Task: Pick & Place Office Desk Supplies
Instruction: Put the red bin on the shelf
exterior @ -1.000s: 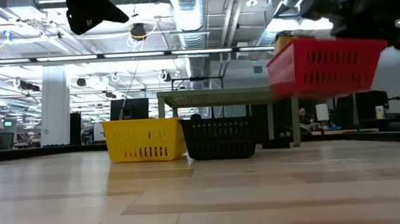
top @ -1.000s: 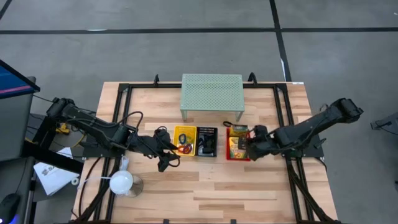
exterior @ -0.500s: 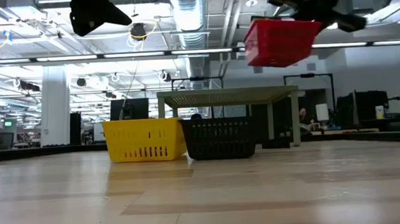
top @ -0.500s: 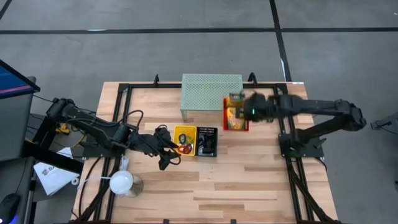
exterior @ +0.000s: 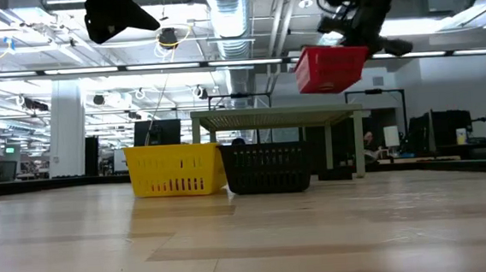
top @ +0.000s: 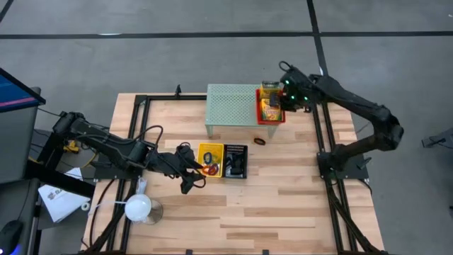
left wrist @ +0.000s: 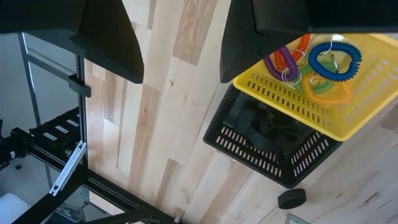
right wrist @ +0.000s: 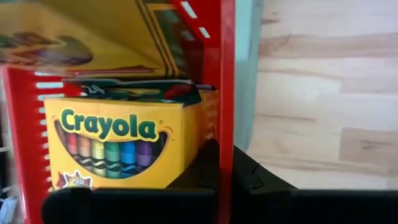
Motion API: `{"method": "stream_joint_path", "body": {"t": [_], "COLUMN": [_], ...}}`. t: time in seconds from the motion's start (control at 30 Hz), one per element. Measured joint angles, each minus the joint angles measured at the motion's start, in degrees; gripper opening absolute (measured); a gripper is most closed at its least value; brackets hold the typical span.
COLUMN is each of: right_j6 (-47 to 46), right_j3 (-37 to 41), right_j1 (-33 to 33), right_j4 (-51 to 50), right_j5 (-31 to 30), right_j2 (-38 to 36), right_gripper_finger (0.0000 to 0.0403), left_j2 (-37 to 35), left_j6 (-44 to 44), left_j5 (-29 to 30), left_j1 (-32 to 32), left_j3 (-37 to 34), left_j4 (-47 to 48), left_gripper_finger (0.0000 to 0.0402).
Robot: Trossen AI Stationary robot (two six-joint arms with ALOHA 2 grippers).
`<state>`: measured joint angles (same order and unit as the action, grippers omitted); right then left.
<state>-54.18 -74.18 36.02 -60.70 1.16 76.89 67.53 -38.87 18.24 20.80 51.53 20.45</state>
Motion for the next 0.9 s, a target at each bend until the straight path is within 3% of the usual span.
{"method": "stream_joint_path", "body": {"t": [0.37, 0.6, 0.9], "right_j6": [6.2, 9.7, 9.8], "right_j3": [-10.4, -10.7, -10.7], "right_j1": [8.6, 12.2, 11.6], "right_j4": [-0.9, -4.4, 0.4], "right_j5": [4.9, 6.6, 8.1], "right_j2": [10.9, 13.5, 16.7], "right_gripper_finger": [0.0000, 0.0000, 0.0000], "left_j2": [0.0, 0.0, 0.0], "left_j6": [-0.9, -0.9, -1.6], "left_j5": [0.1, 1.5, 1.8], "left_j1": [0.0, 0.0, 0.0], "left_j3": [0.0, 0.0, 0.0], "left_j4": [-0.1, -0.4, -0.4], "left_gripper_finger": [0.0207, 0.0207, 0.0207]}}
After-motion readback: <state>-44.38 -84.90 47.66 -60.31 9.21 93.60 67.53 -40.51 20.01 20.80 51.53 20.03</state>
